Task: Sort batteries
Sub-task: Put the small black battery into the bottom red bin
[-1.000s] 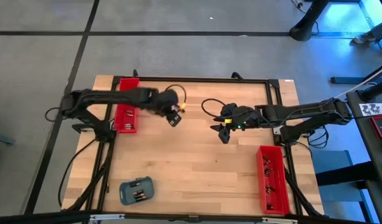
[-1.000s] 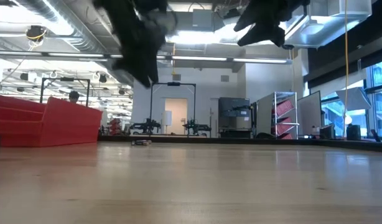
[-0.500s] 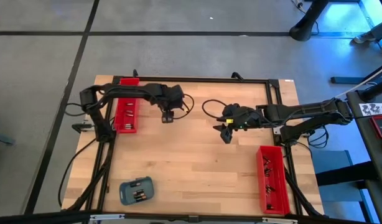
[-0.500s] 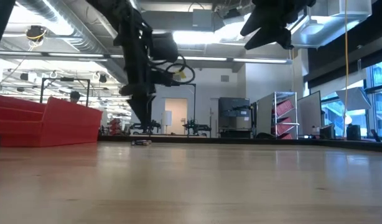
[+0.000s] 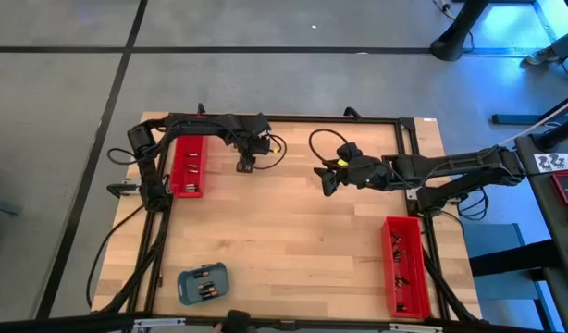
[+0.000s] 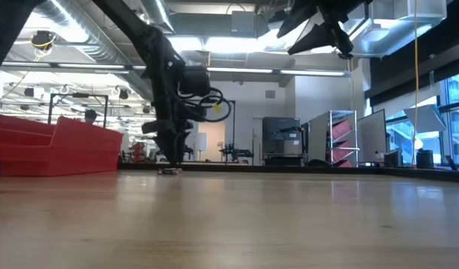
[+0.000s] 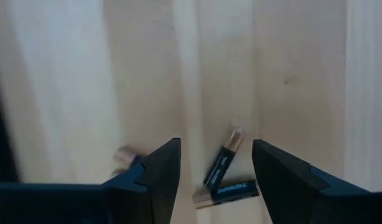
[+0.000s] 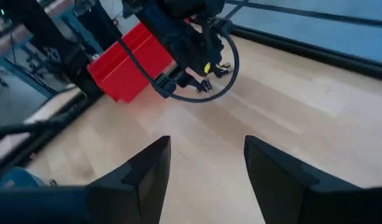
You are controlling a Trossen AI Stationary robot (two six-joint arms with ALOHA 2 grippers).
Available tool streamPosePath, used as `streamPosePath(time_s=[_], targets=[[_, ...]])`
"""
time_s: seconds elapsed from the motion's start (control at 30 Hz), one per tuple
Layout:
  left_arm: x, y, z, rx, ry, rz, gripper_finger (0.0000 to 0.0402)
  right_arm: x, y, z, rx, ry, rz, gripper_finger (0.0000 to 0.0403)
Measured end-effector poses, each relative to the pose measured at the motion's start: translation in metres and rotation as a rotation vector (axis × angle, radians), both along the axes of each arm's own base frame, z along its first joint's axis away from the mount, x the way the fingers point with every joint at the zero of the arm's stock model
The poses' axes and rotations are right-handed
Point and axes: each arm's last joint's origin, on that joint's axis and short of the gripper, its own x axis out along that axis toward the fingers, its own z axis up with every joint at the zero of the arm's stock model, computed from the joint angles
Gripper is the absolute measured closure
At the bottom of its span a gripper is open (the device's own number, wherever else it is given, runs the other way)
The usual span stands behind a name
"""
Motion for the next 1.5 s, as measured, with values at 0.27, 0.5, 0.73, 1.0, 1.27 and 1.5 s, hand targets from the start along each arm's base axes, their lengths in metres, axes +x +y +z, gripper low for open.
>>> streamPosePath(time_s=[0.27,0.5,0.73,1.0,1.27,1.5], targets=[[0.001,0.004,-0.020,-0.038,0.052,-0.100,0.0216,0.001,0.000,-0.001,0.049,-0.026,-0.032,0.0198],[0.002,0.005,-0.036,-0.095,0.089,-0.131,0.0274,0.001,0.000,-0.001,0.052,-0.021,-0.029,0.0198],[0.001,0.004,-0.039,-0.106,0.106,-0.139,0.0386,-0.001,0.002,0.001,0.081,-0.020,0.030,0.0198],[0.013,-0.005,-0.019,-0.088,0.058,-0.070,0.0391,-0.025,0.001,0.010,0.089,0.036,0.081,0.0198],[0.034,-0.014,0.026,-0.315,-0.296,0.120,0.0390,-0.045,0.002,-0.001,0.057,0.229,0.212,0.0198],[0.060,-0.028,0.059,-0.590,-0.641,0.224,0.0391,-0.037,0.007,-0.051,0.114,0.166,0.360,0.0198]])
